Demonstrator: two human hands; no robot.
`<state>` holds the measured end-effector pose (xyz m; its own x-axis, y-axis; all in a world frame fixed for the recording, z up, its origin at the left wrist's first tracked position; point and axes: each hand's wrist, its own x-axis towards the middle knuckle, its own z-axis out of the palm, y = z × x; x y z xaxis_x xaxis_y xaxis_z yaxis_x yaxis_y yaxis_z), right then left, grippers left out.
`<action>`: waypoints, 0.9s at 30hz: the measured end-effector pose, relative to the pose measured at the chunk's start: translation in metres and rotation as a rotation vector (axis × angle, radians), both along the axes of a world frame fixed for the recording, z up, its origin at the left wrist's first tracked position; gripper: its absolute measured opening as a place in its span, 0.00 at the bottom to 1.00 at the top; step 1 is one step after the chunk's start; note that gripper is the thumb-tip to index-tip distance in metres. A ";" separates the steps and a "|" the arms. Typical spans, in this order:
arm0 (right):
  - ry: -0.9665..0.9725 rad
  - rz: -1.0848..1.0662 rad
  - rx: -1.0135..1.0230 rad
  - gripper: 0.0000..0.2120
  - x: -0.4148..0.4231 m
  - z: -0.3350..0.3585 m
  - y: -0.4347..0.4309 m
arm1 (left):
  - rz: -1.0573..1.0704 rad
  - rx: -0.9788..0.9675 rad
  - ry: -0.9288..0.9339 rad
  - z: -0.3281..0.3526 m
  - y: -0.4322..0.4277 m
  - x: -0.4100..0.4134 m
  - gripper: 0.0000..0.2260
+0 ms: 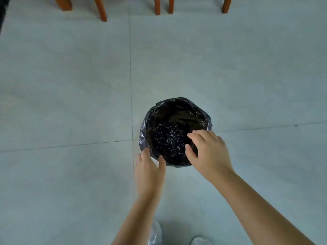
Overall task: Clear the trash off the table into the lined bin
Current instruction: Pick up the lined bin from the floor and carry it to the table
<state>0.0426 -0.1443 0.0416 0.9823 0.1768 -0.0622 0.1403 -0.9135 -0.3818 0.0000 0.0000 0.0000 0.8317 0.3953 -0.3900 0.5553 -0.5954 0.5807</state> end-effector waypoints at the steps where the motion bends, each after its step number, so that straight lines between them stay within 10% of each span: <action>1: -0.012 0.005 -0.005 0.09 0.001 -0.009 0.000 | 0.036 -0.018 0.009 -0.009 -0.003 -0.001 0.19; 15: -0.038 -0.027 -0.011 0.10 -0.008 -0.069 0.001 | 0.663 -0.494 0.071 -0.090 -0.019 0.006 0.06; 27: 0.039 -0.100 0.029 0.11 -0.002 0.030 0.018 | 0.560 -0.275 -0.050 0.028 0.016 0.018 0.06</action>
<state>0.0405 -0.1264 0.0716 0.9920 0.0806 -0.0968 0.0338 -0.9105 -0.4120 0.0179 0.0160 0.0279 0.5475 0.6671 -0.5052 0.7079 -0.0473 0.7048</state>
